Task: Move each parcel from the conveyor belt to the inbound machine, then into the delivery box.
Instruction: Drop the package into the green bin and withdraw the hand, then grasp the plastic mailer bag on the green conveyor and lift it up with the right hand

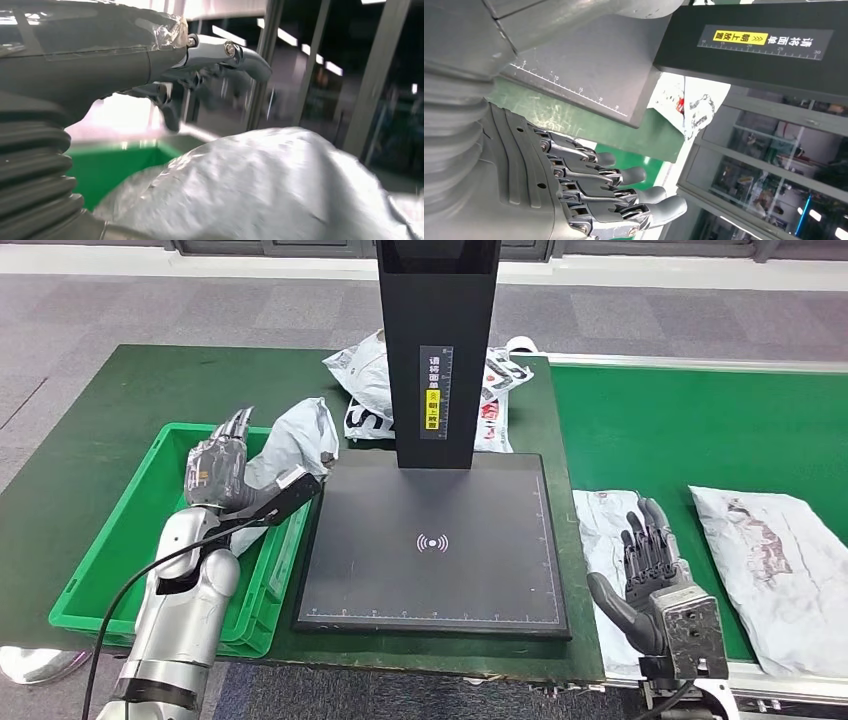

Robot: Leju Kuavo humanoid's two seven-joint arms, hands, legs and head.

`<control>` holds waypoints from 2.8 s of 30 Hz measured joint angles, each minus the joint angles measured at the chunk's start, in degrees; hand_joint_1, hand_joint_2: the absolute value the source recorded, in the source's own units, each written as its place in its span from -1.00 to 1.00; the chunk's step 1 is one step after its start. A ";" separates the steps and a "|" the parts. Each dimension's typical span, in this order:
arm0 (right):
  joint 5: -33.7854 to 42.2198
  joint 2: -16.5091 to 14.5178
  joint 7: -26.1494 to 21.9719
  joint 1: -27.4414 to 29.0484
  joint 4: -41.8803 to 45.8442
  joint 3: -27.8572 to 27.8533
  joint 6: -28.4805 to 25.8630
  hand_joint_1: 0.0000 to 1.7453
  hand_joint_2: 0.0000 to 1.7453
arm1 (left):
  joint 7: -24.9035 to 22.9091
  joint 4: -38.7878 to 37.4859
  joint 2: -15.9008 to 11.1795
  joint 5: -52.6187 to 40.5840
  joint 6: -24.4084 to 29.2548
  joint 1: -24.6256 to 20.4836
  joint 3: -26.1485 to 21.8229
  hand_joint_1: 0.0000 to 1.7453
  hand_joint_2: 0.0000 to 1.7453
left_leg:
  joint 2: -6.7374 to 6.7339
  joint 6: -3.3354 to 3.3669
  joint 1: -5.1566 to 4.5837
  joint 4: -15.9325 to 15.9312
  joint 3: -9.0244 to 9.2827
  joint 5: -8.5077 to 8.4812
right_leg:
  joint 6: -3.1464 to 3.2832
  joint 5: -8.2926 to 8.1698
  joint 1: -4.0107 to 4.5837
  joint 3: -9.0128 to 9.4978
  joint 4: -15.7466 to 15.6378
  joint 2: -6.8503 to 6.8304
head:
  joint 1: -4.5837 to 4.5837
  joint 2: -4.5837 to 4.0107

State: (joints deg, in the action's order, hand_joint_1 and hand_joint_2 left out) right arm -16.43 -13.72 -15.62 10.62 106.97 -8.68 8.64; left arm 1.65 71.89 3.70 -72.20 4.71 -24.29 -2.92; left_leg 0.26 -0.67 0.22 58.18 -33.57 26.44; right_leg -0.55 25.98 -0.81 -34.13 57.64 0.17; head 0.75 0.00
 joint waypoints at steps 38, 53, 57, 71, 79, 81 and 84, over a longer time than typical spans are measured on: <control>-4.21 1.48 5.01 -4.48 -7.36 -1.72 -2.60 -1.00 1.00 | 18.08 15.25 4.80 69.11 0.63 4.26 -14.77 -1.00 -1.00 | 0.00 0.00 0.00 0.00 -0.03 0.00 | 0.00 0.00 0.00 -0.01 0.00 -0.02 | -0.01 0.00; -9.00 2.80 7.37 -5.65 -9.66 -1.75 -4.76 -1.00 1.00 | 19.60 18.38 5.35 66.73 3.90 5.35 -14.67 -1.00 -1.00 | 0.00 0.00 0.00 0.00 -0.03 0.00 | 0.00 0.00 0.00 -0.01 0.00 -0.01 | 0.00 0.00; -30.16 6.23 19.72 -8.48 -14.55 -1.75 -6.46 -1.00 1.00 | 18.43 20.70 5.40 64.54 3.23 6.69 -12.10 -1.00 0.50 | 0.02 0.02 -0.01 0.01 -0.01 0.00 | -0.02 -0.01 -0.01 0.02 -0.04 -0.04 | -0.01 0.00; -66.08 24.50 25.93 -38.01 -66.07 7.46 1.76 -1.00 1.00 | 17.94 18.11 6.32 71.22 -10.68 15.86 11.42 -1.00 1.00 | -0.02 0.34 -0.19 0.08 0.01 -0.13 | -0.25 -0.24 -0.15 0.10 -0.10 -0.05 | -0.01 0.00; -65.52 25.63 20.56 -43.68 -78.05 14.31 3.93 -1.00 1.00 | 18.24 15.16 6.35 70.41 -11.52 16.50 14.27 -1.00 1.00 | 0.06 0.23 -0.06 0.00 -0.03 -0.14 | -0.19 -0.20 -0.05 0.08 -0.09 -0.10 | -0.01 0.00; -65.17 25.65 18.95 -43.80 -79.07 15.62 4.04 -0.48 1.00 | 18.24 14.83 6.35 69.68 -11.48 16.55 14.57 -1.00 1.00 | 0.03 0.22 -0.06 0.00 -0.04 -0.13 | -0.18 -0.19 -0.05 0.07 -0.09 -0.07 | 0.00 0.00; -64.40 25.65 17.29 -43.95 -79.97 17.03 3.95 1.00 1.00 | 18.22 14.56 6.36 69.08 -11.28 16.65 14.80 -1.00 1.00 | -0.12 0.16 -0.06 0.00 -0.01 -0.08 | -0.16 -0.20 -0.05 0.04 -0.09 0.06 | 0.01 0.00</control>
State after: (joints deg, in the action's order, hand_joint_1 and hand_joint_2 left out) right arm -80.83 11.93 1.67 -33.34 27.00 8.35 12.60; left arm 19.87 86.45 10.06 -3.11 -6.57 -7.64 11.88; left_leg 0.14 -0.50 0.16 58.18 -33.57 26.36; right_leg -0.71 25.78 -0.86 -34.09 57.55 0.23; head 0.75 0.00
